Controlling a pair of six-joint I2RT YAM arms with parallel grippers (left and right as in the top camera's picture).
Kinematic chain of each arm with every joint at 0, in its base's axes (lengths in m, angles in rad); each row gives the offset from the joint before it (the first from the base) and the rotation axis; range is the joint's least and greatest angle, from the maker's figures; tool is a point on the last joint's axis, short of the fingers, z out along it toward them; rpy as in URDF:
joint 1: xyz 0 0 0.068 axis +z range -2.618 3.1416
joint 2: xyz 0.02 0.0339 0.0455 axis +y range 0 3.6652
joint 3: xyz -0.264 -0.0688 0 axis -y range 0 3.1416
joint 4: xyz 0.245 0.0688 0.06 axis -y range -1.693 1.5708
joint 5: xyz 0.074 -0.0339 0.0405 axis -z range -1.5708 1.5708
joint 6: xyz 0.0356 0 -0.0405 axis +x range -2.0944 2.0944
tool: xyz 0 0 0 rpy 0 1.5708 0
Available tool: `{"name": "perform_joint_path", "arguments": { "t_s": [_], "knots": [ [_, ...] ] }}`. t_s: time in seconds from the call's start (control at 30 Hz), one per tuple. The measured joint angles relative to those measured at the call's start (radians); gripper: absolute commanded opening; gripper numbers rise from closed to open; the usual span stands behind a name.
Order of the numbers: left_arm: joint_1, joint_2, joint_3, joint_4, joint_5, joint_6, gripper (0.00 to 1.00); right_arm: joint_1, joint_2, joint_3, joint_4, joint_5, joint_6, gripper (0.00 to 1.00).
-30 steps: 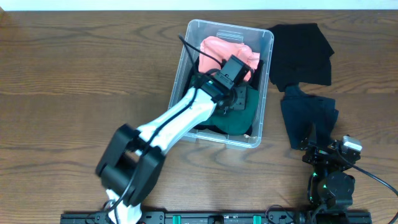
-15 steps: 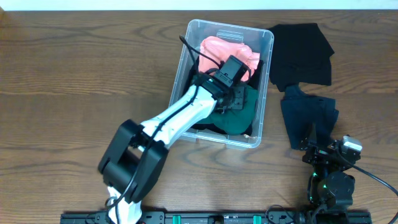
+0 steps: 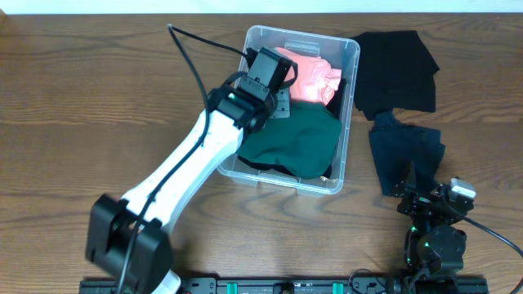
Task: Pack container
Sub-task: 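Smooth the green garment flat and release it with the left gripper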
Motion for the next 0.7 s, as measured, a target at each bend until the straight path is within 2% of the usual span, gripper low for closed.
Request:
{"name": "perform_joint_path", "arguments": {
  "t_s": [0.33, 0.7],
  "knots": [
    [0.013, 0.214, -0.004, 0.004, -0.022, 0.000, 0.41, 0.000, 0.000, 0.000, 0.000, 0.000, 0.000, 0.99],
    [0.014, 0.182, -0.004, -0.031, -0.014, 0.001, 0.41, 0.000, 0.000, 0.000, 0.000, 0.000, 0.000, 0.99]
  ]
}}
